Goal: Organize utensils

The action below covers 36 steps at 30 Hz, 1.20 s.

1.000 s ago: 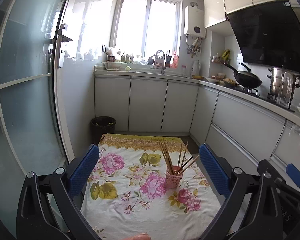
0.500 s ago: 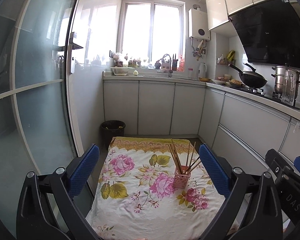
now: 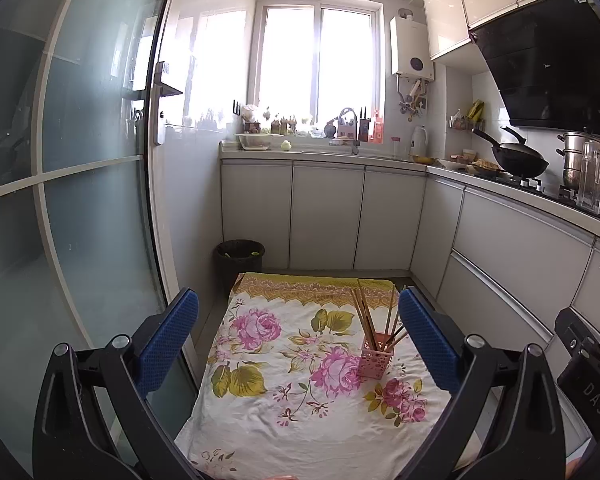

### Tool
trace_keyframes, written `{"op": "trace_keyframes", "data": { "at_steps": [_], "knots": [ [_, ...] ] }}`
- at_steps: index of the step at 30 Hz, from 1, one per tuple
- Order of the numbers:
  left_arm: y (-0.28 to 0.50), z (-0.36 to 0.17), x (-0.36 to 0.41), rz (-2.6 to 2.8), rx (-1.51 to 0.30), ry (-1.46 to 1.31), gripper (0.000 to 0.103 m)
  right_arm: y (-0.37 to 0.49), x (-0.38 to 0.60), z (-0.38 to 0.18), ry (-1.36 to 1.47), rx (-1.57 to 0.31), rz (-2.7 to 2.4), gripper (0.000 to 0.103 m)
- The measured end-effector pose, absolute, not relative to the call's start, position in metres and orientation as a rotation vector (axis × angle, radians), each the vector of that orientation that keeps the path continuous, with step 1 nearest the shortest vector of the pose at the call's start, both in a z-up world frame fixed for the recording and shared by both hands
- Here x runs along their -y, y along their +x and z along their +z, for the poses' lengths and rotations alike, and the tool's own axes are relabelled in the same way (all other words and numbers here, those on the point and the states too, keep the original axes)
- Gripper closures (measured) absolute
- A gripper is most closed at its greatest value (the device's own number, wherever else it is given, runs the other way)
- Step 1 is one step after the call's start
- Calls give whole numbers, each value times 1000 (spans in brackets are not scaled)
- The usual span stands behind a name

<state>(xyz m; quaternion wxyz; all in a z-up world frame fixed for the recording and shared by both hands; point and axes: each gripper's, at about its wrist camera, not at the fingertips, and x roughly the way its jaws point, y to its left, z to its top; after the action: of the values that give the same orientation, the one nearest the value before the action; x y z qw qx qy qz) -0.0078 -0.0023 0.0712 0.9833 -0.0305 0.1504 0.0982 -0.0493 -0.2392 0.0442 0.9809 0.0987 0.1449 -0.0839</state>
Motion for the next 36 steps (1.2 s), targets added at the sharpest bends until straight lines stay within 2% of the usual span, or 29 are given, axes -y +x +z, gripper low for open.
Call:
{"op": "trace_keyframes", "data": {
  "at_steps": [36],
  "knots": [
    [-7, 71, 3, 201, -304, -58, 7, -44, 245, 39, 141, -293, -250, 7]
  ]
}}
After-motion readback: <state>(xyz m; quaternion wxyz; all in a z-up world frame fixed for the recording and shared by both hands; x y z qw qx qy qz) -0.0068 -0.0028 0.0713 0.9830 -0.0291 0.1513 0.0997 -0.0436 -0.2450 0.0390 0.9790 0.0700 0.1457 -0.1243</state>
